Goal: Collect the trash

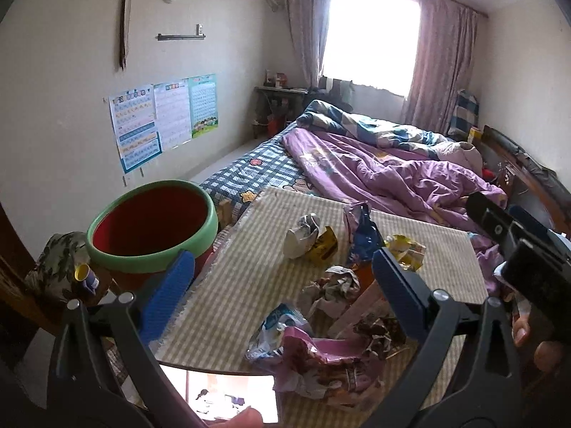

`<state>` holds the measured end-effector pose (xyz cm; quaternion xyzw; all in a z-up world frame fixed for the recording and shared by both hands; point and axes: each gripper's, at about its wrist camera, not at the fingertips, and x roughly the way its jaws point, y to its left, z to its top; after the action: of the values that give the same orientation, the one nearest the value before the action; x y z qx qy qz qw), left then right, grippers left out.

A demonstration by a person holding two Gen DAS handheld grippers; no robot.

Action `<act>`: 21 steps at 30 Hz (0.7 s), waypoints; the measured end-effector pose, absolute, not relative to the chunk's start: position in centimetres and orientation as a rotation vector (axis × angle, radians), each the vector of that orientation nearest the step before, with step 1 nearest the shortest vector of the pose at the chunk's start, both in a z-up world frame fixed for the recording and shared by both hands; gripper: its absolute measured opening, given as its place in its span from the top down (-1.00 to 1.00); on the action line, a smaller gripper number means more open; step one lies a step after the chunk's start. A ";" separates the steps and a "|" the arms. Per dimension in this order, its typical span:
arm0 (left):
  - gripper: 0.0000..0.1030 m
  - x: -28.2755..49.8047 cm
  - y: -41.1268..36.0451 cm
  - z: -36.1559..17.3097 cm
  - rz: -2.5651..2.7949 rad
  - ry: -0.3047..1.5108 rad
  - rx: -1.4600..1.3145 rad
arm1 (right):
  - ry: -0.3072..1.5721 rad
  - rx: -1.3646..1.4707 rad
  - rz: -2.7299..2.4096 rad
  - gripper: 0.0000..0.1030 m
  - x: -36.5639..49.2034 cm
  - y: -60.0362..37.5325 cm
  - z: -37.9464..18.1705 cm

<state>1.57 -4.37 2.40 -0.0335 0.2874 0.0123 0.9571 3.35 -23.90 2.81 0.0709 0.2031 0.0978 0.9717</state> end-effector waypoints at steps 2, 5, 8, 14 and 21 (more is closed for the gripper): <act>-0.90 1.7 -4.4 2.2 0.028 0.588 -0.069 | 0.416 0.146 0.202 -0.86 3.5 -23.9 2.8; -0.90 1.7 -4.3 1.8 0.024 0.593 -0.076 | 0.421 0.142 0.200 -0.86 3.5 -23.9 2.8; -0.90 1.9 -4.1 1.4 0.029 0.608 -0.080 | 0.422 0.144 0.203 -0.86 3.6 -23.9 2.9; -0.90 1.9 -3.3 1.2 0.037 0.612 -0.098 | 0.421 0.152 0.209 -0.87 3.7 -23.8 2.7; -0.90 2.2 -2.8 0.8 0.055 0.629 -0.109 | 0.420 0.146 0.213 -0.86 3.6 -23.6 2.6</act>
<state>2.15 -2.80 0.75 -0.0537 0.3089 0.0272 0.9492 3.64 -23.56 2.61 0.0721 0.2078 0.1055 0.9698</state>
